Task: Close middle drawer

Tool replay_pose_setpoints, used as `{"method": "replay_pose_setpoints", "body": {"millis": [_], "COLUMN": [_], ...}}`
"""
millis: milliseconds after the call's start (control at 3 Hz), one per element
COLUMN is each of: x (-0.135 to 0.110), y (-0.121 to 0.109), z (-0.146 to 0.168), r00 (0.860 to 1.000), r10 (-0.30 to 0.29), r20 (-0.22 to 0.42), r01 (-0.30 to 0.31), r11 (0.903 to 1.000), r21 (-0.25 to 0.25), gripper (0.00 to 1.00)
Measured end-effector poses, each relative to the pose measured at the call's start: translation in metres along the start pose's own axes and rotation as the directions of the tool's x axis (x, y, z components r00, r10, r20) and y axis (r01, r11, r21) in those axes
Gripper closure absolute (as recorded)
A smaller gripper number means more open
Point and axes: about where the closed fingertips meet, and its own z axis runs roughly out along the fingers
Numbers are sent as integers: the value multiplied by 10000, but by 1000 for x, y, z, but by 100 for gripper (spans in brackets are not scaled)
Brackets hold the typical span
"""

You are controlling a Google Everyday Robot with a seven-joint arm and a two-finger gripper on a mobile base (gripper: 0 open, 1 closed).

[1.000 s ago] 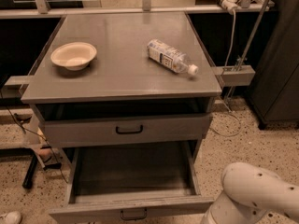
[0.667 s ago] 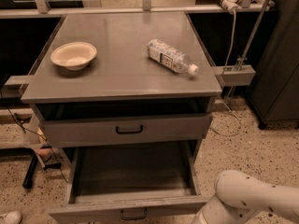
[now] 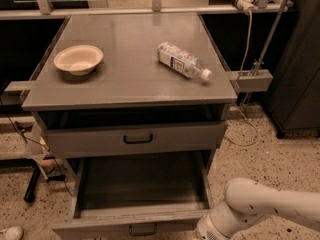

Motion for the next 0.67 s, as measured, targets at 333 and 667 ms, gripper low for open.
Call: {"method": "replay_pose_setpoints", "body": {"millis": [333, 667], "x": [-20, -34], "y": [-18, -33], "z": [-10, -12], "r00": [9975, 9939], "r10": [-474, -785], "r20": [533, 779], "r01": [452, 738], "r11": [9981, 9954], "r21": [415, 605], "gripper": [100, 100]}}
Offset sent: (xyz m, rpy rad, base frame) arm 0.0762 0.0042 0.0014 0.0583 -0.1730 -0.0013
